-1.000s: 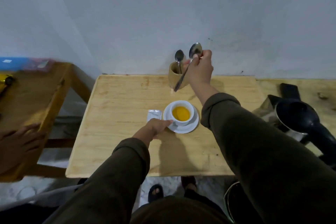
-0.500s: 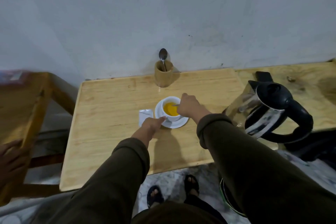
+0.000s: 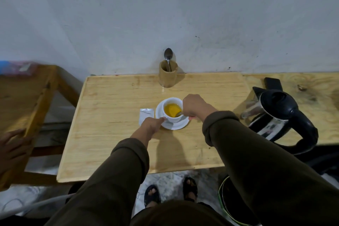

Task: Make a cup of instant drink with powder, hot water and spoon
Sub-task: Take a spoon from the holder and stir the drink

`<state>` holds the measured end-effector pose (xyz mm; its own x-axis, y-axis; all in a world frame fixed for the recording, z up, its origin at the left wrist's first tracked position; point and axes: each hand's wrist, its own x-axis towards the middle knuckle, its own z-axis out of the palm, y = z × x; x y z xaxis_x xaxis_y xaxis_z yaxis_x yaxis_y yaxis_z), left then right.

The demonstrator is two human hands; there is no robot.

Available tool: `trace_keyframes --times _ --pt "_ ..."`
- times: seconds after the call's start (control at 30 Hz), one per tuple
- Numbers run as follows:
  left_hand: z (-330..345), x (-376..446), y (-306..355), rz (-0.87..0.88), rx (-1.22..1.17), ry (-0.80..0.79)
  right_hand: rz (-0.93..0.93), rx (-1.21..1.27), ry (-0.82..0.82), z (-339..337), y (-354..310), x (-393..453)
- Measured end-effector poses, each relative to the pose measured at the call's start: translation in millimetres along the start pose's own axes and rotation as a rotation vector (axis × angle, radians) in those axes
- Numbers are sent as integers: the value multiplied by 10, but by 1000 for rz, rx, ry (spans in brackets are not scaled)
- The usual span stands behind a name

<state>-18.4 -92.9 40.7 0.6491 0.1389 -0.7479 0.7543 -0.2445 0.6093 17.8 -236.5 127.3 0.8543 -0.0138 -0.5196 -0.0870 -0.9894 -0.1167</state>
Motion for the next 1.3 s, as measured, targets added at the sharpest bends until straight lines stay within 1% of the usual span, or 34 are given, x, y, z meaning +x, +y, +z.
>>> trace_keyframes --times 0.07,0.17,0.27,0.3,0.37,0.47,0.57,0.73,0.8,0.9,0.97,1.07,1.2,1.3 --pt "3 1 3 -13 -3 9 -26 4 50 -32 36 -3" --pt "13 -4 2 -29 -14 21 6 110 34 -99 72 -55" --pt "34 -13 15 -38 -25 19 98 393 -14 -128 89 -49" --pt "37 -22 22 -40 -25 22 101 478 -18 -129 91 -53" --pt "39 -25 27 -46 -25 27 49 563 -3 -106 109 -66" --pt "42 -23 22 -48 -31 28 -59 701 113 -43 160 -119" --pt "47 -34 21 -47 -32 33 -150 629 241 43 178 -132" --pt "52 -47 18 -54 -43 49 -205 619 337 194 178 -92" --pt "55 -52 23 -56 -46 50 -219 632 337 216 167 -103" --pt "58 -46 24 -59 -46 51 -212 744 289 195 140 -126" --pt "59 -41 20 -64 -53 48 -209 761 266 163 126 -138" --pt "67 -42 30 -68 -57 51 -210 643 252 114 111 -89" --pt "65 -44 37 -74 -56 50 -211 428 292 89 75 -34" --pt "63 -51 27 -72 -48 52 -240 409 308 123 53 -45"
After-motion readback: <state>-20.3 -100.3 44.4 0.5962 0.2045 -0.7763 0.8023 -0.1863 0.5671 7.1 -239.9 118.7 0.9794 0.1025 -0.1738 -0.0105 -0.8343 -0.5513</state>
